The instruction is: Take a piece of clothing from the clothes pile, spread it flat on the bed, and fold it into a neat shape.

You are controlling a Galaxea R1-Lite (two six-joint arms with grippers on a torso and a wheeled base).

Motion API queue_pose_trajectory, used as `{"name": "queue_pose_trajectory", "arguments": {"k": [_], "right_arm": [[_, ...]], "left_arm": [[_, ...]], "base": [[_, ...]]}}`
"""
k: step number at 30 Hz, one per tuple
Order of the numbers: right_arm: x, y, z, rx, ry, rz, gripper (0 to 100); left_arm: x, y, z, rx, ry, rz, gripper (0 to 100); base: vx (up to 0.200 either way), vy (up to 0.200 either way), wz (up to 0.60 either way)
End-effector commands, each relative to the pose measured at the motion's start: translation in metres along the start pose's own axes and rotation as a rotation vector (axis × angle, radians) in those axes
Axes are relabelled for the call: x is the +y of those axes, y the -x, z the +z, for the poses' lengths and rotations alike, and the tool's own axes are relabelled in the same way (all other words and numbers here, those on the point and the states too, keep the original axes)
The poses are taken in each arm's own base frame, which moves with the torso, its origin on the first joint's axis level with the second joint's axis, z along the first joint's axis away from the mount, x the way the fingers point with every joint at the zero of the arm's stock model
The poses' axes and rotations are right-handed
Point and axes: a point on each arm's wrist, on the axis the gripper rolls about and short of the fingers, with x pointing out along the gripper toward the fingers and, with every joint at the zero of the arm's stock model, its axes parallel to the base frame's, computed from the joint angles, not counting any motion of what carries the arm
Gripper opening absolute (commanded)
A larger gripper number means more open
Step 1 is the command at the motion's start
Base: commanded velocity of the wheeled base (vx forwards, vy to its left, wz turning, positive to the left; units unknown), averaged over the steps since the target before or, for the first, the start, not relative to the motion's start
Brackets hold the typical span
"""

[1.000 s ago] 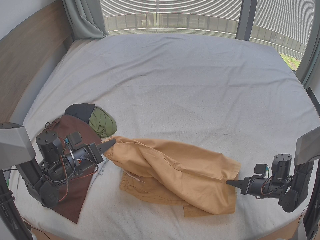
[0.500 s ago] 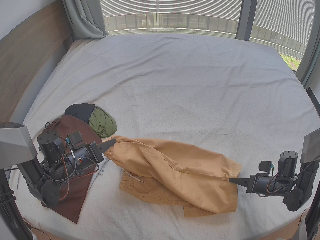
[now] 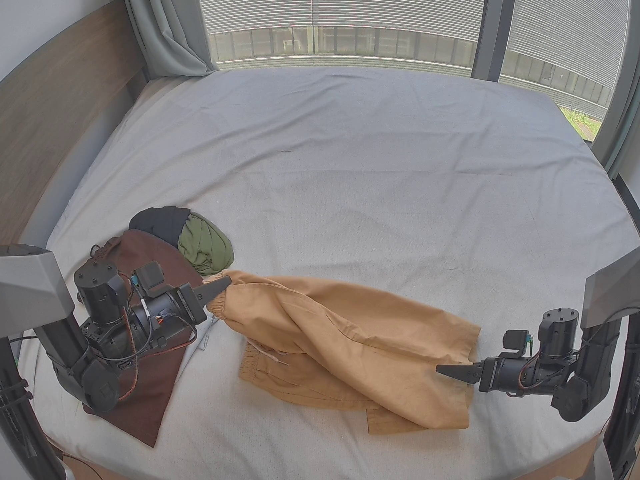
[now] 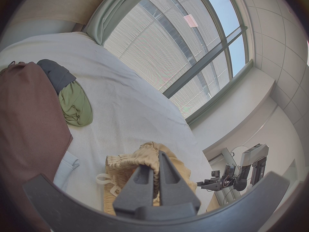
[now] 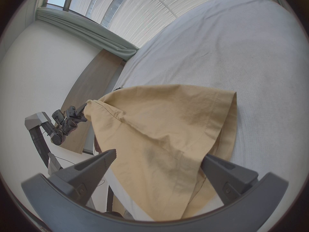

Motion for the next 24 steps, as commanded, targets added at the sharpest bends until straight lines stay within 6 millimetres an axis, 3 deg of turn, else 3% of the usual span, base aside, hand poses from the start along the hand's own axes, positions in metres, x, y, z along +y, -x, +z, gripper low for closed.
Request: {"name": "queue_pose_trajectory", "arguments": {"k": [1, 15, 24], "right_arm": [[-0.01, -0.013, -0.008, 0.04, -0.019, -0.006, 100], [0.004, -0.021, -0.002, 0.028, 0.02, 0.045, 100], [0.029, -0.004, 0.015, -0.045, 0.018, 0.1, 100]], "left_arm": [[-0.001, 0.0, 0.001, -0.003, -0.002, -0.002, 0], [-0.001, 0.0, 0.001, -0.004, -0.003, -0.004, 0], [-0.001, 0.001, 0.001, -0.002, -0.002, -0.003, 0]], "base": [[0.0, 0.0, 0.0], [0.0, 0.0, 0.0], [0.0, 0.0, 0.0]]}}
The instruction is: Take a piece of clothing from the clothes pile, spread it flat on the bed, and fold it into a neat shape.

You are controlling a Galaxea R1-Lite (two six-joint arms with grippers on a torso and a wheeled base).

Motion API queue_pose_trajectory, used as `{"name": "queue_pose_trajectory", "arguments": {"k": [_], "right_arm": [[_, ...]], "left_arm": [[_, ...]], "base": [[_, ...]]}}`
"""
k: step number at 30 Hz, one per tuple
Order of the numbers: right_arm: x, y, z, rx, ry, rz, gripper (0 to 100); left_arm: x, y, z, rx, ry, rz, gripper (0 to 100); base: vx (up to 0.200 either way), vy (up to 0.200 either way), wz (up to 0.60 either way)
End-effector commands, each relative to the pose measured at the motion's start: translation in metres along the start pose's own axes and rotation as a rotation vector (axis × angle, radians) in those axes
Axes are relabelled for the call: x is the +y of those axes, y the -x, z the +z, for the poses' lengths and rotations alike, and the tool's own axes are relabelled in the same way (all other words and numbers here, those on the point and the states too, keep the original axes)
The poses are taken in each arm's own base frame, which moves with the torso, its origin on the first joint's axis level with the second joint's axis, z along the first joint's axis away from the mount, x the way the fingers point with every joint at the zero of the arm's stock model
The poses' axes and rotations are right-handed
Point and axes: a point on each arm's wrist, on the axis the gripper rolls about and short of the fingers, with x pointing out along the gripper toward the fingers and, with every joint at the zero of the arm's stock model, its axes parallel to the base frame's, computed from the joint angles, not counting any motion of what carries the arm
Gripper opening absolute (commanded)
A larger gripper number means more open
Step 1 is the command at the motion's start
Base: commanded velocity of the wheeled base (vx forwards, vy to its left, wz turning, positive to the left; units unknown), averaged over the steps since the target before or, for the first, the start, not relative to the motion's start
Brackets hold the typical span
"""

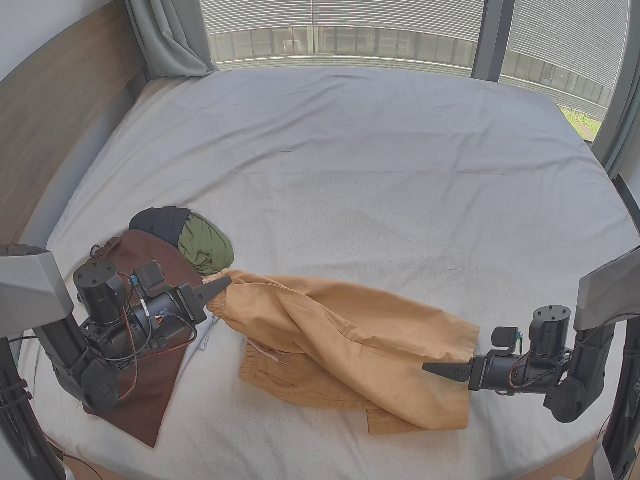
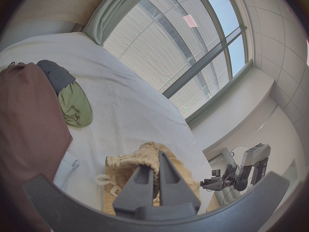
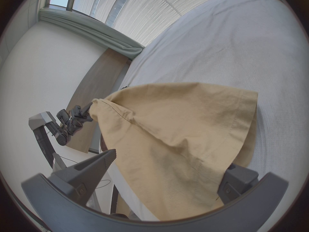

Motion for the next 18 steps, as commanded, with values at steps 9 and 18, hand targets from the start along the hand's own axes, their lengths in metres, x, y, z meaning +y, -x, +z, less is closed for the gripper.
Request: {"name": "queue_pose_trajectory", "arguments": {"k": [9, 18], "right_arm": [[0.013, 0.009, 0.007, -0.033, -0.015, 0.027, 100], [0.003, -0.002, -0.002, 0.011, -0.029, 0.011, 100]], "left_arm": [[0.0, 0.0, 0.0, 0.0, 0.0, -0.002, 0], [-0.001, 0.0, 0.001, -0.004, -0.003, -0.005, 0]], "base": [[0.0, 0.0, 0.0], [0.0, 0.0, 0.0]]}}
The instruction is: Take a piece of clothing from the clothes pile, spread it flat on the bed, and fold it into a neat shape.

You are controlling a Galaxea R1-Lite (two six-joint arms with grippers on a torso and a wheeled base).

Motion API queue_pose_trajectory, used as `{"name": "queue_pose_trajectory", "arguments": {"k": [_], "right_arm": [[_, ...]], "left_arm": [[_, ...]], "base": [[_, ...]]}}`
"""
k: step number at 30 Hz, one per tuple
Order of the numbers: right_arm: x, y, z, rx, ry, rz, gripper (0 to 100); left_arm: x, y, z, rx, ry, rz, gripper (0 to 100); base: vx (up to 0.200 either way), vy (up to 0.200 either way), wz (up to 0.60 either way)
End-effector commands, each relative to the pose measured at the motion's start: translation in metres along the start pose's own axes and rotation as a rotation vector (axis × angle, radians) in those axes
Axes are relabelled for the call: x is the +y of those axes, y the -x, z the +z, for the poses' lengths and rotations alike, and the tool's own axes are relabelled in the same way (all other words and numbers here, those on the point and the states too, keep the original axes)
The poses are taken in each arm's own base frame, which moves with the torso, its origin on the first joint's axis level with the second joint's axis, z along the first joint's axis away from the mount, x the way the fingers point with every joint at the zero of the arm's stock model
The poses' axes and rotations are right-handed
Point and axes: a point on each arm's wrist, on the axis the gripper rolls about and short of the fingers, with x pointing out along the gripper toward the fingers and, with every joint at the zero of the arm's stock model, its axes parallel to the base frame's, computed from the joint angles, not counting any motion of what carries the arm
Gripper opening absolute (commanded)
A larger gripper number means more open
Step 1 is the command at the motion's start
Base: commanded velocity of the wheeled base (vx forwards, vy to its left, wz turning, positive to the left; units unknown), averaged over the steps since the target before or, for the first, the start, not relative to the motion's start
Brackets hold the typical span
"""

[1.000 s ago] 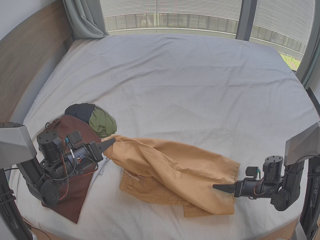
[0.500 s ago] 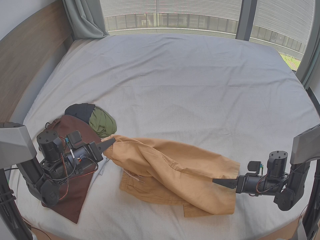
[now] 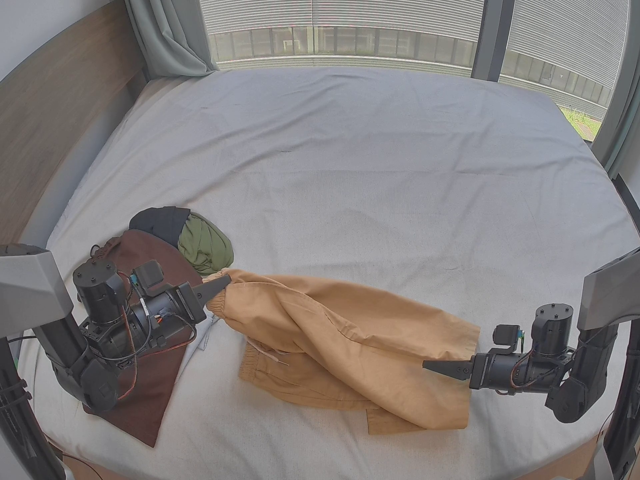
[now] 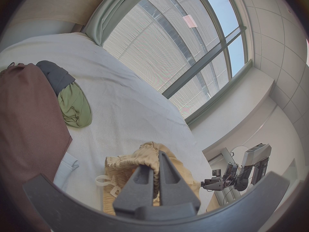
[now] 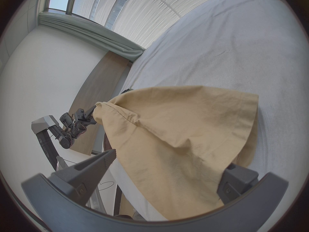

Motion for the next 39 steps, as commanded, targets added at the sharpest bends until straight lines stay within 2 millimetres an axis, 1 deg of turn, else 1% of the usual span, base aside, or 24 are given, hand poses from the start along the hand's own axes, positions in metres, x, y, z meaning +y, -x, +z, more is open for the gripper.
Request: {"name": "queue_pose_trajectory", "arguments": {"k": [1, 11, 12, 26, 33, 36, 37, 39], "right_arm": [[0.0, -0.006, -0.005, 0.027, -0.002, 0.008, 100], [0.002, -0.007, -0.004, 0.022, 0.005, 0.014, 100], [0.001, -0.007, -0.003, 0.019, 0.005, 0.012, 0], [0.003, -0.004, 0.001, -0.001, 0.017, 0.016, 0], [0.015, 0.004, 0.012, -0.054, 0.052, 0.041, 0], [0.023, 0.006, 0.02, -0.088, 0.069, 0.063, 0], [0.028, 0.008, 0.027, -0.118, 0.077, 0.079, 0], [0.032, 0.008, 0.031, -0.138, 0.073, 0.083, 0]], "left_arm": [[0.0, 0.0, 0.0, -0.001, 0.0, -0.001, 0], [-0.001, 0.0, 0.001, -0.002, -0.001, -0.002, 0], [0.0, 0.0, 0.0, -0.001, 0.0, -0.001, 0], [-0.001, -0.001, 0.002, -0.008, -0.003, -0.005, 0], [-0.006, -0.001, 0.01, -0.034, -0.015, -0.028, 0], [-0.01, 0.0, 0.016, -0.057, -0.028, -0.041, 0], [-0.013, 0.001, 0.022, -0.078, -0.038, -0.054, 0], [-0.014, 0.002, 0.025, -0.084, -0.041, -0.056, 0]], "base": [[0.0, 0.0, 0.0], [0.0, 0.0, 0.0], [0.0, 0.0, 0.0], [0.0, 0.0, 0.0], [0.0, 0.0, 0.0], [0.0, 0.0, 0.0], [0.0, 0.0, 0.0], [0.0, 0.0, 0.0]]}}
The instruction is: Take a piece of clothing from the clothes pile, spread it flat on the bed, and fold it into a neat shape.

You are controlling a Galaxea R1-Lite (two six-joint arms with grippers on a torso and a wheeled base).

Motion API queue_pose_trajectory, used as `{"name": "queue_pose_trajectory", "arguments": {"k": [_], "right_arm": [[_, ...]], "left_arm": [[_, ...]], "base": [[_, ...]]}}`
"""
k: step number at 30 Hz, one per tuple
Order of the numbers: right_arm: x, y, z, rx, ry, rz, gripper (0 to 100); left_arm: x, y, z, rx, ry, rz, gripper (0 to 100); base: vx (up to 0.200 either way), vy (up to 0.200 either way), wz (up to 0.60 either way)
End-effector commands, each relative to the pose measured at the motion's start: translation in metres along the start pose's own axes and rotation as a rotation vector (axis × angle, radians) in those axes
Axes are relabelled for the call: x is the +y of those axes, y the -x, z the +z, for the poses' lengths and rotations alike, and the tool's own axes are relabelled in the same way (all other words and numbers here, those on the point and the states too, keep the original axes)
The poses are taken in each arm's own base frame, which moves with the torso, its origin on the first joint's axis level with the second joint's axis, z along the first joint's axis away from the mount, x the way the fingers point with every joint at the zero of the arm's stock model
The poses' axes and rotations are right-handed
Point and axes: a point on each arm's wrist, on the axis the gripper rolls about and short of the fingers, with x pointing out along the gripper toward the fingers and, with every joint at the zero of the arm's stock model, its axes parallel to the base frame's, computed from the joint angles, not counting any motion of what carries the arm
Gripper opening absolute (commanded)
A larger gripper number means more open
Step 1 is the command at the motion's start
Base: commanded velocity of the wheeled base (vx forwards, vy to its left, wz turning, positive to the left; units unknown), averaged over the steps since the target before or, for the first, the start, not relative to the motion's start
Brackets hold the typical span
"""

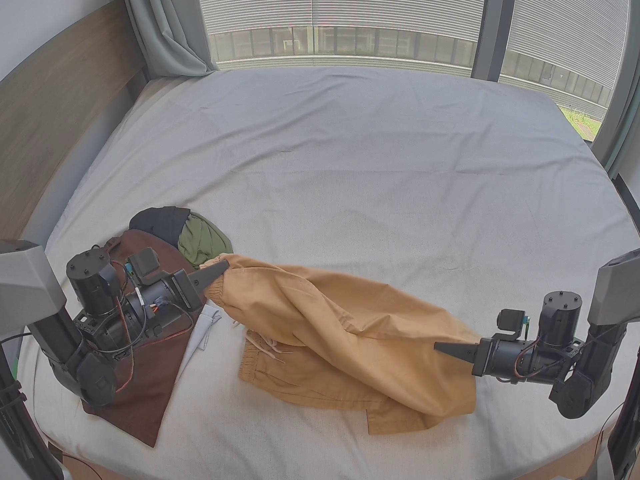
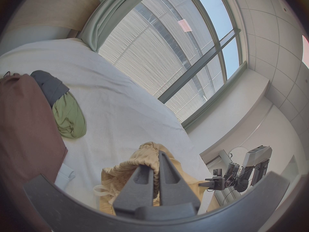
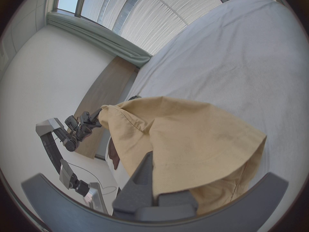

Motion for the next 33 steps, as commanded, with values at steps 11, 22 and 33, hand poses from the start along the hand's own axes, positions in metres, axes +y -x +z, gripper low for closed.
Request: {"name": "queue_pose_trajectory", "arguments": {"k": [11, 22, 33], "right_arm": [[0.041, 0.013, 0.043, -0.201, 0.078, 0.1, 0], [0.044, 0.013, 0.044, -0.204, 0.084, 0.107, 0], [0.053, 0.017, 0.051, -0.236, 0.112, 0.136, 0]], "left_arm": [[-0.004, 0.018, 0.026, -0.058, -0.043, -0.036, 0], [-0.004, 0.044, 0.046, -0.054, -0.072, -0.109, 0], [-0.002, 0.042, 0.041, -0.032, -0.063, -0.113, 0]], "base": [[0.0, 0.0, 0.0], [0.0, 0.0, 0.0], [0.0, 0.0, 0.0]]}}
